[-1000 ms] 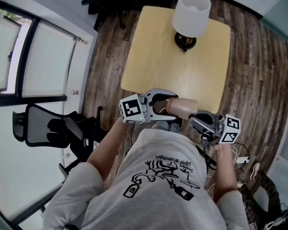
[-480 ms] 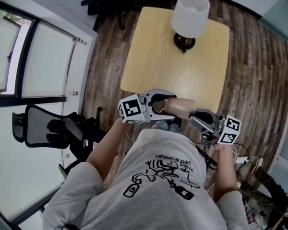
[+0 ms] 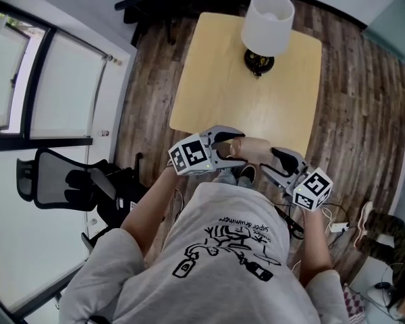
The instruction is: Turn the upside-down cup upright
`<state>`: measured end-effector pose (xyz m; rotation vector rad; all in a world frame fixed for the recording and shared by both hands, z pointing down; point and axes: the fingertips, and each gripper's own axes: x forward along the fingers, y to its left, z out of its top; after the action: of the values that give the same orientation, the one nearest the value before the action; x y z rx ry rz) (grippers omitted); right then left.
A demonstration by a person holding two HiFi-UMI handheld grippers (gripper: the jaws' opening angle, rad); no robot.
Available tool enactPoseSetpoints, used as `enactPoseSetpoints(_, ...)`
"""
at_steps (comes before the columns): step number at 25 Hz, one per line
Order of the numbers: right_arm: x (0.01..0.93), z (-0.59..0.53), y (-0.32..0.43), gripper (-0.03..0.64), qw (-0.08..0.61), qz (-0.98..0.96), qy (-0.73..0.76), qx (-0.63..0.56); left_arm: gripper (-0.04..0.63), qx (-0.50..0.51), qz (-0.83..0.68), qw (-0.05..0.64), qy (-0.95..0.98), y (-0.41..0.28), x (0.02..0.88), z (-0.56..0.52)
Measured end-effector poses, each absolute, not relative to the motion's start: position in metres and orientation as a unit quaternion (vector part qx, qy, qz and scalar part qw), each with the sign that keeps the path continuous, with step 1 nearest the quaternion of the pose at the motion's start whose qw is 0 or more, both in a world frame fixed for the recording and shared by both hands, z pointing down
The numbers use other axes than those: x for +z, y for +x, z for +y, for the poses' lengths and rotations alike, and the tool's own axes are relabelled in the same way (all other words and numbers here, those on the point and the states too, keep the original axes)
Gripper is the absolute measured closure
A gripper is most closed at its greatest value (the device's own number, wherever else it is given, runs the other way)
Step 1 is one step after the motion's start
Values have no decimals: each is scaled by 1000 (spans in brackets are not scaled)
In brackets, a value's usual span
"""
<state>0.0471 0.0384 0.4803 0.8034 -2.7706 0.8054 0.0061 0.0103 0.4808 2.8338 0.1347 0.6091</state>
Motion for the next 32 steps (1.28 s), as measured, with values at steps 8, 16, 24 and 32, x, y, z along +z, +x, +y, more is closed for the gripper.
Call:
enactPoseSetpoints(8, 499, 29, 41, 305, 264, -907, 318, 80, 298, 298, 2, 115, 948, 12, 500, 1)
enactPoseSetpoints(16, 511, 21, 36, 278, 357, -869, 342, -36, 298, 340, -24, 108, 934, 21, 490, 2)
enactPoseSetpoints(24, 516, 16, 35, 273, 389, -851, 344, -70, 298, 358, -27, 103, 928, 30, 481, 6)
enactPoseSetpoints(32, 523, 20, 33, 273, 406, -847, 335, -76, 298, 372, -25, 99, 923, 35, 478, 12)
